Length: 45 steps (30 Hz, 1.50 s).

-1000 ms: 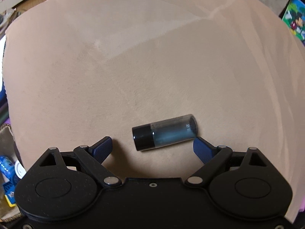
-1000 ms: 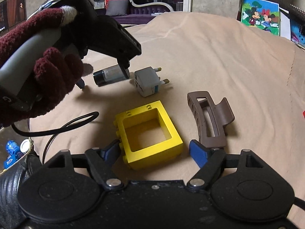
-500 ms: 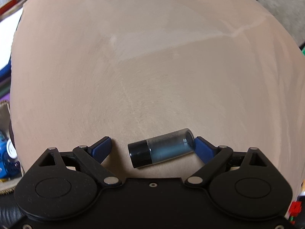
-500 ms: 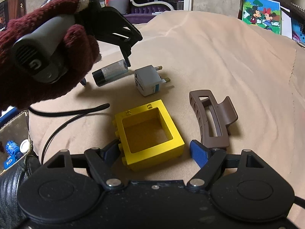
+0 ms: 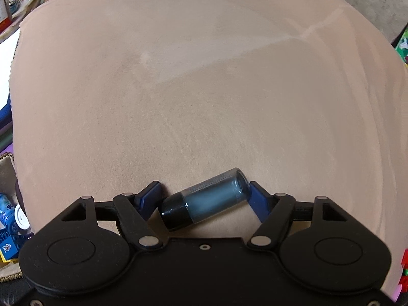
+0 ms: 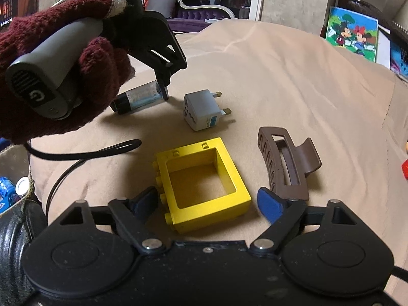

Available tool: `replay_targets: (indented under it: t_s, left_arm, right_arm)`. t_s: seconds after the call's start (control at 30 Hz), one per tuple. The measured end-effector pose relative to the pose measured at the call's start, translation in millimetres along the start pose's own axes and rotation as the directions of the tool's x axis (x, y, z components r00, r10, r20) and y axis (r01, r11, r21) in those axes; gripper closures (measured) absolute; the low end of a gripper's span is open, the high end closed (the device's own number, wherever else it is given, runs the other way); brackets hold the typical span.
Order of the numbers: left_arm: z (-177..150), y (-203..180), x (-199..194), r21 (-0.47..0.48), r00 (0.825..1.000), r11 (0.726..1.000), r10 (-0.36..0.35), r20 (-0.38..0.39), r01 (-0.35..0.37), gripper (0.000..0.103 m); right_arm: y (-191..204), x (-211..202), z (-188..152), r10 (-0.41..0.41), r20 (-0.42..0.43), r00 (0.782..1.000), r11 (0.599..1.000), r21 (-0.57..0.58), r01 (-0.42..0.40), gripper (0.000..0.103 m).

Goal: Organize rigid objects
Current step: 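Grasp the dark glass vial with the left tool while the right tool holds the yellow frame, then carry the vial and yellow frame over the basket and open both tools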

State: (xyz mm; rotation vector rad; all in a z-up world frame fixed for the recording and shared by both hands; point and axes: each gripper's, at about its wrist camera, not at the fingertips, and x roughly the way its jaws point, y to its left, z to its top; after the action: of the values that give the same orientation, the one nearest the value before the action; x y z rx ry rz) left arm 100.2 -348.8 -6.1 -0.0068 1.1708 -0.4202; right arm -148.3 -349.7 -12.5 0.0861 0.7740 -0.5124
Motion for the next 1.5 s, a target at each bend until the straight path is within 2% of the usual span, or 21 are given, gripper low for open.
replay_targets:
  t_s: [0.43, 0.5, 0.53, 0.6, 0.7, 0.93, 1.17, 1.33, 1.5]
  left_arm:
    - [-10, -5, -9, 0.13, 1.0, 0.991, -0.019, 0.005, 0.019, 0.035]
    - [-11, -4, -14, 0.142, 1.0, 0.99, -0.017, 0.004, 0.016, 0.035]
    - [-11, -3, -16, 0.146, 1.0, 0.989, -0.017, 0.006, 0.016, 0.035]
    - [-13, 4, -20, 0.151, 1.0, 0.988, -0.028, 0.01, 0.026, 0.035]
    - [-21, 21, -34, 0.153, 0.999, 0.988, -0.026, 0.024, 0.022, 0.035]
    - [-31, 72, -74, 0.125, 0.998, 0.992, -0.016, 0.064, 0.008, 0.035]
    - [-40, 141, -109, 0.047, 0.995, 0.998, 0.024, 0.102, -0.029, 0.035]
    - [-53, 195, -135, -0.017, 0.989, 0.996, 0.086, 0.124, -0.084, 0.035]
    - [-62, 248, -148, -0.108, 0.976, 0.981, 0.176, 0.125, -0.163, 0.035]
  right_arm:
    - [4, 2, 12, -0.029, 0.009, 1.0, 0.999, -0.03, 0.029, 0.016]
    - [8, 4, 12, -0.03, 0.003, 1.0, 0.999, -0.041, 0.03, 0.02]
    - [10, 6, 12, -0.028, -0.007, 1.0, 0.998, -0.049, 0.028, 0.029]
    - [14, 9, 11, -0.021, -0.036, 0.999, 0.998, -0.058, 0.019, 0.038]
    - [18, 8, 16, -0.009, -0.049, 0.999, 0.998, -0.064, 0.006, 0.039]
    - [18, 0, 33, 0.081, -0.107, 0.991, 0.995, 0.059, -0.075, 0.041]
    - [50, -13, 55, 0.162, -0.126, 0.979, 0.985, 0.076, -0.153, 0.041]
    - [90, -21, 72, 0.259, -0.137, 0.956, 0.966, 0.061, -0.253, 0.041]
    - [141, -29, 93, 0.356, -0.144, 0.923, 0.934, 0.02, -0.356, 0.041]
